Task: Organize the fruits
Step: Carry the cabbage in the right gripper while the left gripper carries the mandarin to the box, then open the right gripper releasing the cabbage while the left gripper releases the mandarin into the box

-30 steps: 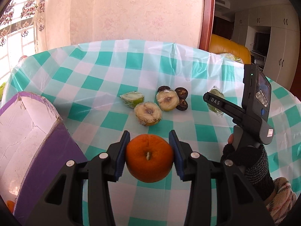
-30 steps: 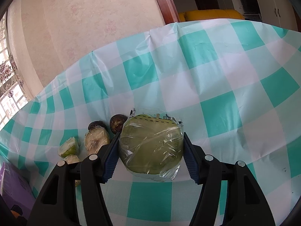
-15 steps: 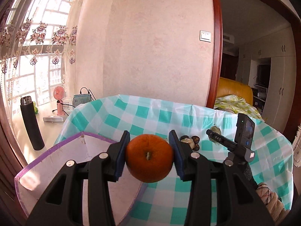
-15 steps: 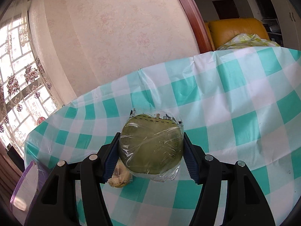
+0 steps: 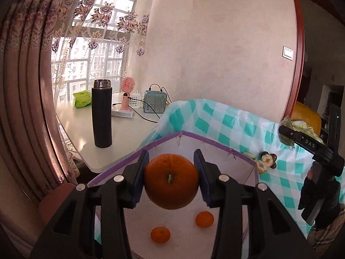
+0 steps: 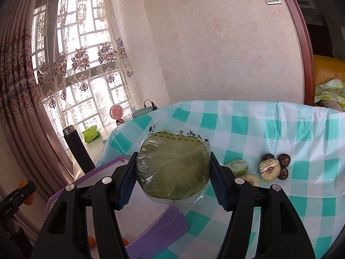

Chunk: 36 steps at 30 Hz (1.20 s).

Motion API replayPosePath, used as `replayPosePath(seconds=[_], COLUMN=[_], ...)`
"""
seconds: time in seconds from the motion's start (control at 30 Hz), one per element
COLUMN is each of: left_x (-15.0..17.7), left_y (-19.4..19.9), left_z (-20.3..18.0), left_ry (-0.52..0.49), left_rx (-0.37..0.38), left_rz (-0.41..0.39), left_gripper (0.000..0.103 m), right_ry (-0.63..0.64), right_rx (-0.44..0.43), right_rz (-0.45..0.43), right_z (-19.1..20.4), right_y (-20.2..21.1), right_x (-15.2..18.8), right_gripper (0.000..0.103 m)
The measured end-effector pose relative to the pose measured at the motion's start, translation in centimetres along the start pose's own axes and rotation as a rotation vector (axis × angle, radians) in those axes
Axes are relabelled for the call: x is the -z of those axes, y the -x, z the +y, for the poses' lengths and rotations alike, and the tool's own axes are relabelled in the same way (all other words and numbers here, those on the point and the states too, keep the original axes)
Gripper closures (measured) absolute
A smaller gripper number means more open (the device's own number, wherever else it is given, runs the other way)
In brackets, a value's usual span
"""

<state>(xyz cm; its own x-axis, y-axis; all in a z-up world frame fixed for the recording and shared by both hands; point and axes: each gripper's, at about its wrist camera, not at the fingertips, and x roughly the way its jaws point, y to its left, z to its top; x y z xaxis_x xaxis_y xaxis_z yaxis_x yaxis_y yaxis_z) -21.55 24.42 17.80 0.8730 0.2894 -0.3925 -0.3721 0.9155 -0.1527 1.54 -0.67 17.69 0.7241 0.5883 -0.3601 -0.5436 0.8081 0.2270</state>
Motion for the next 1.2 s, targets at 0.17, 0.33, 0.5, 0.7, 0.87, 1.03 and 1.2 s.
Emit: replayPosePath(seconds=[0.17,0.33,0.5,0.7,0.87,1.03,1.2], left_x=[0.2,1.0,2.6,3.8,5.1,5.3,5.4], left_y=[-0.2,-2.6,-5.7,-8.0,-10.1,-11.0,-11.7], left_z=[1.5,0.9,1.4,1.5,1.6,1.1,1.0], left_ry=[-0.002,-0.066,-0.072,-0.102,-0.128,-0.186,-0.208], left_rx=[-0.003,-0.038,-0.054,-0.093,-0.128,-0.163,-0.187], left_rz=[0.032,0.126,0.272,0.366,0.470,0.543,0.588], left_gripper=[0.060,0.060,0.060,0.059,0.059,0.059,0.059], right_ry=[0.048,0.094,0.142,0.286,0.366,0.393,0.443], right_rx=[-0.022,-0.023,-0.006,-0.008,0.014,0.042,0.079], right_rz=[0.057,0.200,0.385,0.524,0.622,0.676,0.718], right_z=[4.5,8.2,11.0,14.5,16.0,16.3,16.7], right_y=[-0.6,-3.5,-6.6,-8.6,-9.8,-10.1,-10.4], right_x=[1.5,3.6,6.1,9.2,11.7,12.1,12.5], right_gripper=[0.042,0.042,0.042,0.042,0.042,0.042,0.042])
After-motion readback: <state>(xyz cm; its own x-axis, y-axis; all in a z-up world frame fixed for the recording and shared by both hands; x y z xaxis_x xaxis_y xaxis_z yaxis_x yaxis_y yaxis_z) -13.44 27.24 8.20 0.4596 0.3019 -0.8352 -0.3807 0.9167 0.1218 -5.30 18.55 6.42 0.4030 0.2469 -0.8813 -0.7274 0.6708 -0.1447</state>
